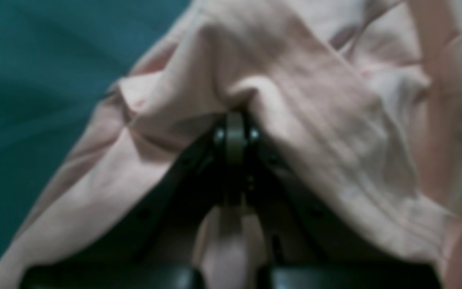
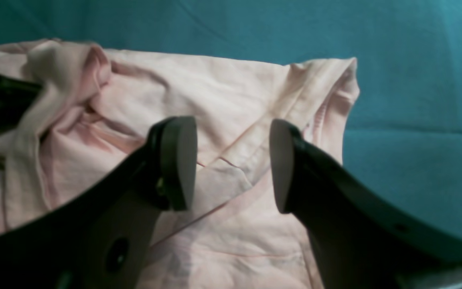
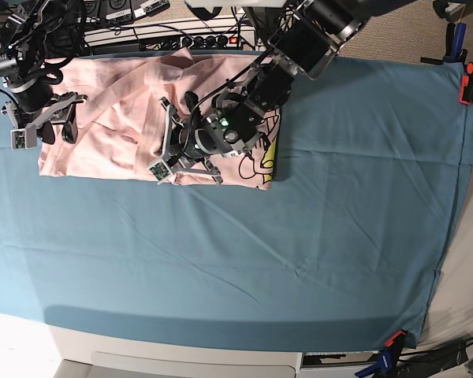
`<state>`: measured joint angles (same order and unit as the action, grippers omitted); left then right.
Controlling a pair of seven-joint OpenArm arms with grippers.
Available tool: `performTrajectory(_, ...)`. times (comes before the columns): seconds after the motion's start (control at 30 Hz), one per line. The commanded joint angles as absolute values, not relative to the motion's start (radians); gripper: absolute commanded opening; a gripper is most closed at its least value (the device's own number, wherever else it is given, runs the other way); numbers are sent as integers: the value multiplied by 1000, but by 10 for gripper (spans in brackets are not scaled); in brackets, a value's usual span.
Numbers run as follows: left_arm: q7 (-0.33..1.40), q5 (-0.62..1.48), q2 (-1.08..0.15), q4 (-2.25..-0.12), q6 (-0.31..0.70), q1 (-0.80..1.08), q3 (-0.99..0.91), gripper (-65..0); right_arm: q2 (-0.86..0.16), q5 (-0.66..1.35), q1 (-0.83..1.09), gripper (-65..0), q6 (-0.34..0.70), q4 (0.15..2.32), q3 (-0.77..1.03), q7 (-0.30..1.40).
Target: Fold the T-shirt properly
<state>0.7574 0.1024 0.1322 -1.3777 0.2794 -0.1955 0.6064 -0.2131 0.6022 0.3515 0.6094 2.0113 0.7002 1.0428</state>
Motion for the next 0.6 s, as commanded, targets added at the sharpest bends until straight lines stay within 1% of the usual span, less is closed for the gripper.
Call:
performTrajectory(0.0, 732, 142, 157, -1390, 313, -224, 607, -650, -227, 618, 349, -357, 609, 2029, 707, 1015)
performTrajectory(0.2, 733, 366, 157, -1388, 523, -297, 606, -650, -227, 636, 349, -357, 609, 2029, 707, 1013)
performTrajectory(0.3, 732, 412, 157, -1388, 597, -340, 606, -650, -227, 639, 349, -357, 609, 2029, 707, 1013)
performTrajectory(0.33, 732, 413, 157, -1388, 605, -352, 606, -650, -227, 638, 349, -357, 609, 2029, 707, 1013)
performTrajectory(0.43, 751, 363, 157, -1388, 590, -383, 606, -650, -228, 636, 348, -357, 609, 2029, 707, 1012)
performTrajectory(0.53, 836, 264, 157, -1398, 430, -419, 570, -650, -228, 620, 348, -357, 609, 2029, 708, 1012)
performTrajectory(0.57, 869, 250, 157, -1406, 415, -430, 539, -650, -229, 599, 348, -357, 609, 2029, 708, 1009)
